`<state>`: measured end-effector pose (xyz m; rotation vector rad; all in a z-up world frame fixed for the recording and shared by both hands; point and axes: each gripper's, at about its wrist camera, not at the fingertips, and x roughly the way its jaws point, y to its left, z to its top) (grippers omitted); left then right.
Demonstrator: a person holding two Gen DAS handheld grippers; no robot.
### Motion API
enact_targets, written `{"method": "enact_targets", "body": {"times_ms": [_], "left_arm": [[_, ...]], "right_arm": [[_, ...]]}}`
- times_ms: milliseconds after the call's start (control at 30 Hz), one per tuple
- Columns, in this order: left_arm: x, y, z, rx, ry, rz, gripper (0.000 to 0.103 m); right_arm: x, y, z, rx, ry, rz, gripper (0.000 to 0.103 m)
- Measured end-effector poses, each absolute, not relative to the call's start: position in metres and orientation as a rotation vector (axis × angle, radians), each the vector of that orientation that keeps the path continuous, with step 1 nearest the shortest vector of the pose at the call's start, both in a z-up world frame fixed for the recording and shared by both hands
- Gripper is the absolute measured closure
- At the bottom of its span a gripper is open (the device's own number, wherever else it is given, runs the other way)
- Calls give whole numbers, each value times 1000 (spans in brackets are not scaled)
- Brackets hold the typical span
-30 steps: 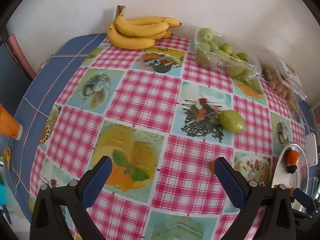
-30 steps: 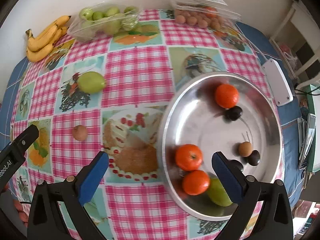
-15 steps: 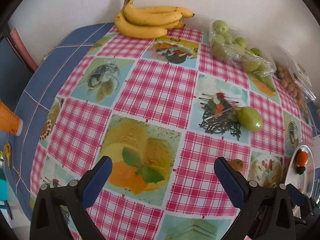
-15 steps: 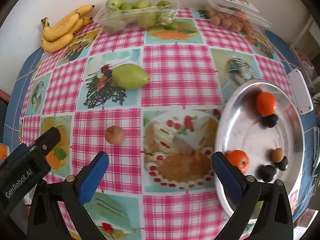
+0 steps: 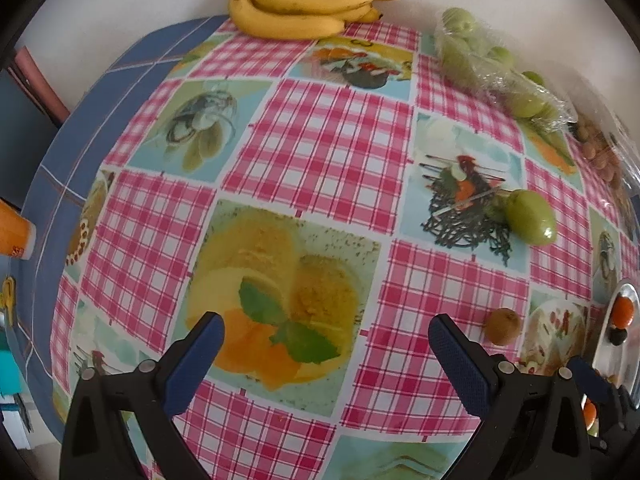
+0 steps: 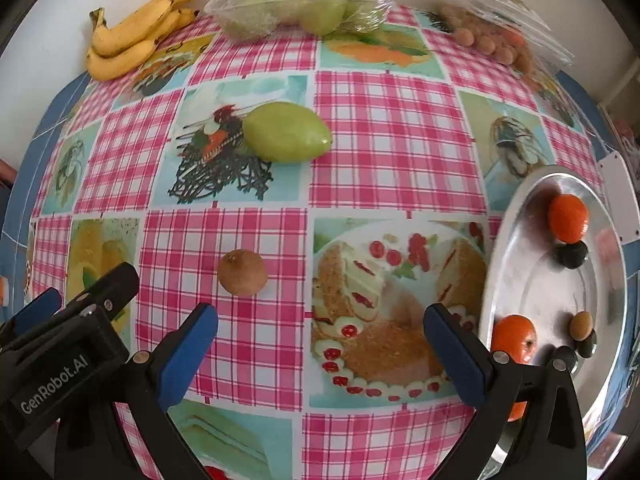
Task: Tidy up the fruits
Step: 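Grasp the brown kiwi on the tablecloth with the right tool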
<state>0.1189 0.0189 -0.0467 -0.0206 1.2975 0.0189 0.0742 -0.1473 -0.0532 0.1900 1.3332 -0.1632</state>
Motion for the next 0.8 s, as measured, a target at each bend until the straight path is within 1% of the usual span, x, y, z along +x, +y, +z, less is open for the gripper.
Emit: {"method": "enact_targets", "body": {"times_ms": [67, 167, 233, 267, 333, 433, 500, 567, 600, 667, 700, 733, 767, 800], "left_arm": [[120, 22, -49, -30, 1303, 25, 0], [121, 25, -51, -40, 1307, 27, 0], [122, 25, -52, -45, 1308, 26, 0], [122, 24, -52, -48, 1308, 26, 0], [122, 26, -53, -55, 1308, 27, 0], [122, 27, -52, -66, 1308, 30, 0], [123, 29, -52, -71, 1308, 31, 0], [123, 30, -52, -73, 1308, 33, 0], [123, 30, -52, -75, 1308, 33, 0], [124, 31, -53, -77, 1308, 35, 0], [124, 31, -53, -79, 1308, 36, 0], [123, 31, -52, -80, 1307, 38, 0], [123, 31, -52, -82, 1306, 38, 0], [123, 30, -51, -83, 1306, 38, 0]], "right_arm": [[76, -146, -58, 195, 1342, -148, 1], [77, -143, -64, 197, 1348, -137, 3], [78, -141, -66, 202, 1345, -127, 12], [77, -142, -67, 202, 1340, -126, 14], [77, -143, -65, 192, 1318, -123, 22], [78, -141, -64, 198, 1295, -106, 28], [80, -140, -64, 194, 1288, -97, 30], [81, -140, -64, 190, 1278, -89, 36], [84, -136, -62, 188, 1273, -90, 41], [86, -132, -61, 190, 1269, -87, 46], [87, -132, -59, 191, 1265, -87, 53], [87, -132, -58, 193, 1264, -84, 57], [88, -132, -56, 193, 1263, -83, 59], [87, -133, -55, 195, 1261, -82, 65]]}}
